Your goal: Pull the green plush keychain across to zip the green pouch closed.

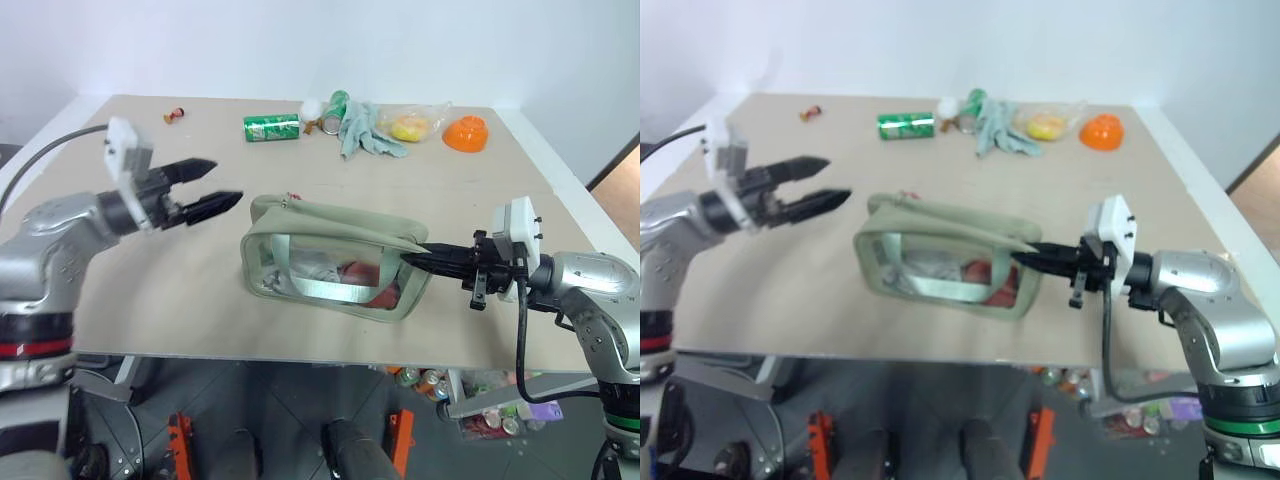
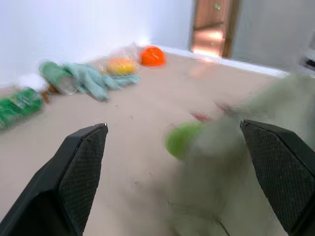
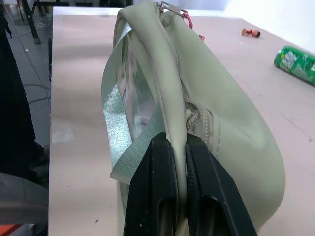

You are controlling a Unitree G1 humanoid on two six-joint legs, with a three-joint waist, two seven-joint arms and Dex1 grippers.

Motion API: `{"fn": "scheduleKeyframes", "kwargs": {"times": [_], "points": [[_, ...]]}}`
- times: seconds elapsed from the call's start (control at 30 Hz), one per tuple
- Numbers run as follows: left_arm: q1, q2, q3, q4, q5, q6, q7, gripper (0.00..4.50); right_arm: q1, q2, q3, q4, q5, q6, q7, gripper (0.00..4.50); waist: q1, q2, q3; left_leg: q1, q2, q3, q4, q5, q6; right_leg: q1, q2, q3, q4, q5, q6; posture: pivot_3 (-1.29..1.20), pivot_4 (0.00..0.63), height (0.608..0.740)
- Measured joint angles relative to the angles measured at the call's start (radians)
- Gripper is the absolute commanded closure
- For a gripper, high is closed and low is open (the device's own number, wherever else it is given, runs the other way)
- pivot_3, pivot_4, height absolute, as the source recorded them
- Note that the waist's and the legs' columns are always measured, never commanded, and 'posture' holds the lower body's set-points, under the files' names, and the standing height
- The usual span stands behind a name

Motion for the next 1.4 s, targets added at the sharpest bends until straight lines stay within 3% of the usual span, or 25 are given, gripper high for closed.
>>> {"fn": "scheduleKeyframes", "kwargs": {"times": [0.3,0.57,0.83,1.13,1.4], "points": [[-0.231,-0.119,-0.111,0.419,0.237,-0.345,-0.041,0.0,0.003,0.007,0.019,-0.021,-0.01,-0.013,-0.018,4.48,-0.006,0.0,0.0,0.002,0.001,-0.001,0.0,0.0,0.0,0.002,0.002,0.0,0.0,0.0,-0.001,0.0,0.15,0.74],[-0.32,-0.172,-0.176,0.695,0.336,-0.507,-0.231,0.0,0.016,0.008,0.017,-0.047,-0.011,-0.008,-0.045,4.48,-0.007,0.0,0.0,0.001,0.001,-0.001,-0.001,0.0,0.0,0.001,0.002,0.0,0.0,0.0,0.0,0.0,0.15,0.74],[-0.383,-0.193,-0.181,0.789,0.358,-0.568,-0.362,0.0,0.032,0.008,0.016,-0.07,-0.009,-0.001,-0.063,4.48,-0.009,0.0,0.0,0.001,0.001,-0.002,-0.001,0.0,0.0,0.001,0.003,0.001,0.0,0.0,0.0,0.0,0.15,0.74],[-0.402,-0.081,-0.179,0.809,0.388,-0.577,-0.505,0.0,0.032,0.002,0.016,-0.076,-0.008,0.01,-0.065,4.48,-0.011,0.0,0.0,0.001,0.001,-0.003,-0.001,0.0,0.0,0.001,0.003,0.0,0.001,0.0,0.0,0.0,0.15,0.74],[-0.415,-0.11,-0.188,0.851,0.437,-0.645,-0.533,0.0,0.032,0.0,0.016,-0.076,-0.008,0.01,-0.064,4.48,-0.01,0.0,0.0,0.001,0.001,-0.003,0.0,0.0,0.0,0.001,0.003,-0.001,0.001,0.0,0.0,0.0,0.15,0.74]]}}
